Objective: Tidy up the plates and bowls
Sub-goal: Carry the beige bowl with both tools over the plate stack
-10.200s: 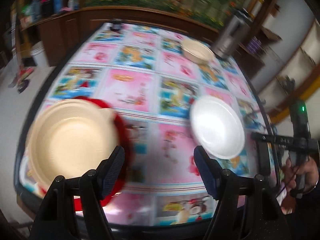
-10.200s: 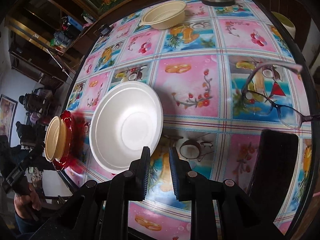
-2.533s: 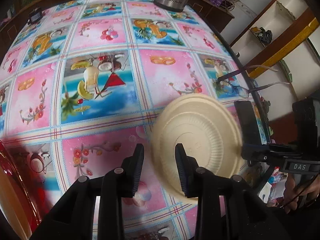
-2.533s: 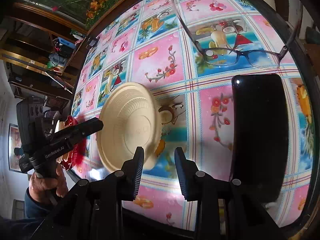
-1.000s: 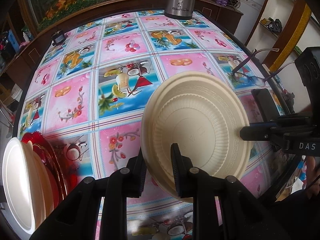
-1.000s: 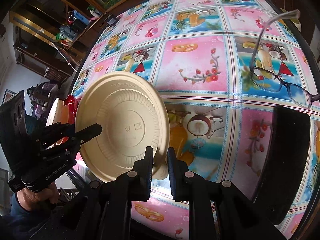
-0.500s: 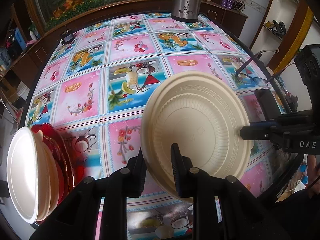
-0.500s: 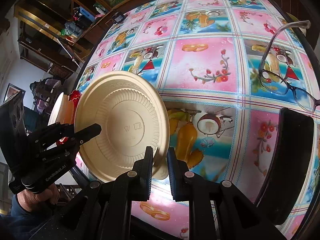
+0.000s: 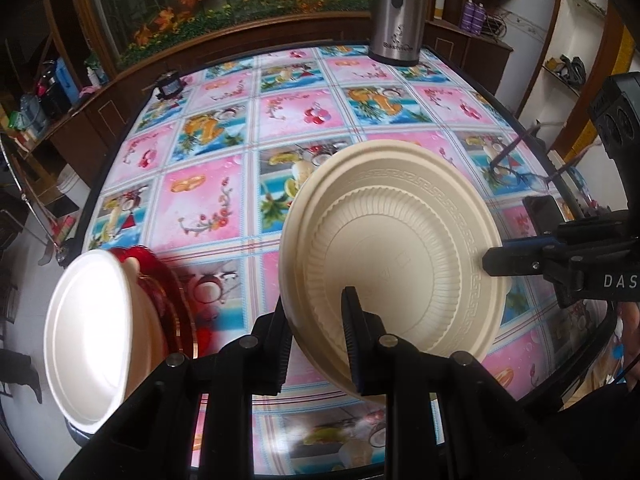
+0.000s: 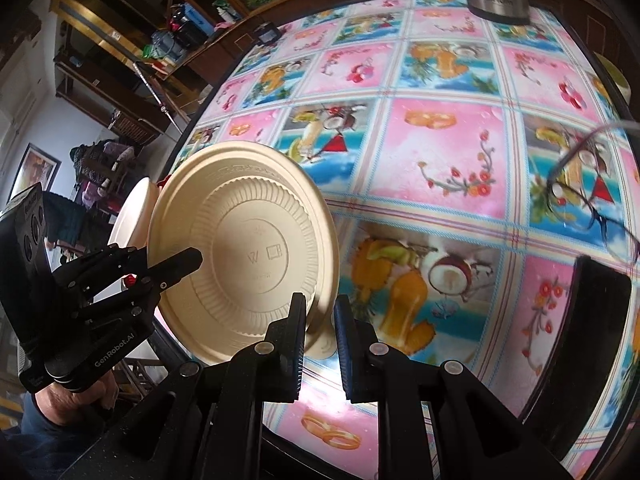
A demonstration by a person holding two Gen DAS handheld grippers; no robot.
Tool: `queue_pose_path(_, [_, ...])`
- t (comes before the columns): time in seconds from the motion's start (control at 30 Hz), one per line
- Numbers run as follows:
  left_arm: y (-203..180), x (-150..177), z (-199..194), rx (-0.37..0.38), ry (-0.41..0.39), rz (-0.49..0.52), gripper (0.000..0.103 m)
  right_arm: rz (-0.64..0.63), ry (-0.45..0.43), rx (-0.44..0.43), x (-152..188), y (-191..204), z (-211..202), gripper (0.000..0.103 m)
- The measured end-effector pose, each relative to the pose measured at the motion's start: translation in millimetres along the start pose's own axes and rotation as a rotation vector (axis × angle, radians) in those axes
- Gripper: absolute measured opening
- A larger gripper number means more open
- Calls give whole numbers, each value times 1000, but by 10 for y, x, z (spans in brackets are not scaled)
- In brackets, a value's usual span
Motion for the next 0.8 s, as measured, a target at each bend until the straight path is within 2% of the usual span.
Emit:
queue_pose_path(0.27, [367, -91, -234, -29, -53, -75, 22, -78, 2, -10, -213, 336, -1, 16])
queue_pose_path(0.5, [932, -135, -491, -59, -101, -191, 23, -157, 17, -55, -483, 828, 73, 16])
queue_pose_path(0.8, [1780, 208, -496, -127, -69, -359, 25, -251, 119, -112, -710, 1570, 609, 16])
Point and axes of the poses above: each gripper's, at about its wrist camera, not at the fingertips, and z roughly the way its jaws point, y to its left, x to its underside, the point moved 7 cm from there along z, roughly the way its jaws point, and after that the axes turned 14 degrees about -x, right-handed, at the moved point
